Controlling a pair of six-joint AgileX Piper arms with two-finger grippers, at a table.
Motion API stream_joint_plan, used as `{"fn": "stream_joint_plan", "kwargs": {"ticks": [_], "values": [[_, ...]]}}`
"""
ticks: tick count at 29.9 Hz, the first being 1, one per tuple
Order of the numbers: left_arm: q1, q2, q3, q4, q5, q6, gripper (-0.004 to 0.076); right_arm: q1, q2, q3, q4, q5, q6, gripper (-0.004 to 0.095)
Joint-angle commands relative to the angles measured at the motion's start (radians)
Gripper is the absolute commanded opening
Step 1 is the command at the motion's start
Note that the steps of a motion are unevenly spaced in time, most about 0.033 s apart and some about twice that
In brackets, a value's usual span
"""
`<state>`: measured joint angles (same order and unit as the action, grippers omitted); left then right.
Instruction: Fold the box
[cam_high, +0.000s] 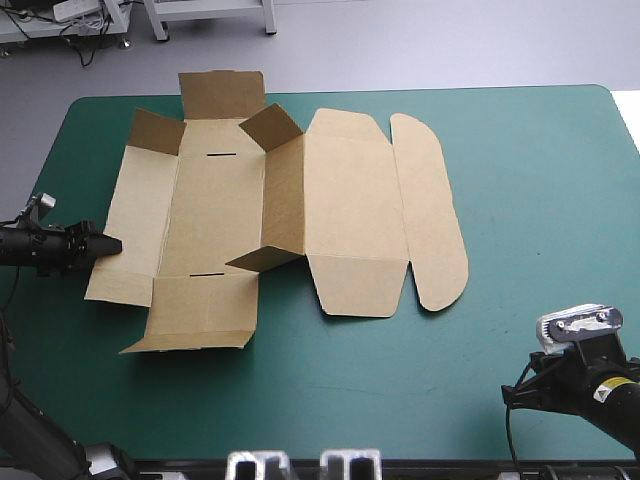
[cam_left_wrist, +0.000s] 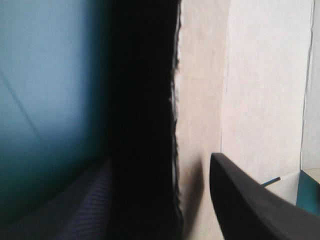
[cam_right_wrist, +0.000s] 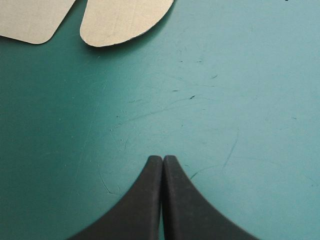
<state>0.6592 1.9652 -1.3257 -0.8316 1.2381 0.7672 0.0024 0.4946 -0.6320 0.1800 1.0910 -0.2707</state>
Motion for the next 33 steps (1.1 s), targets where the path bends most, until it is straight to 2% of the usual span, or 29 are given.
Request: {"fn": "stream_joint_plan", "kwargs": {"ticks": [1,6,14,17,21,24,27,33], "values": [[-0.01,0.002,-0.087,-0.018,0.057,0.011,0.042,0.001,0.012,-0.027,0.012,-0.027,-0.008,-0.002],[-0.067,0.02,-0.163,0.084,0.058,-0.048,0.042,0.001,0.012,-0.027,0.012,-0.003,-0.008,-0.002],[-0.225,0.02,-0.172,0.249,0.058,-0.146,0.041,0.001,0.012,-0.027,0.009,-0.008,-0.008,-0.002],[-0.244,0.02,-0.172,0.238,0.058,-0.19,0.0326,0.001,0.012,-0.027,0.009,-0.008,-0.008,-0.002],[-0.242,0.02,-0.172,0.241,0.058,-0.271,0.0148,0.001,0.012,-0.027,0.009,-0.008,-0.008,-0.002],[-0.242,0.019,-0.172,0.241,0.058,-0.272,0.0058,0.001,0.012,-0.027,0.007,-0.008,-0.008,-0.002],[-0.244,0.012,-0.172,0.229,0.058,-0.272,0.0009,0.001,0.012,-0.027,0.003,-0.008,-0.008,-0.002],[-0.271,-0.03,-0.172,0.145,0.058,-0.14,0.0006,0.001,0.012,-0.027,-0.007,-0.027,-0.008,-0.002]]}}
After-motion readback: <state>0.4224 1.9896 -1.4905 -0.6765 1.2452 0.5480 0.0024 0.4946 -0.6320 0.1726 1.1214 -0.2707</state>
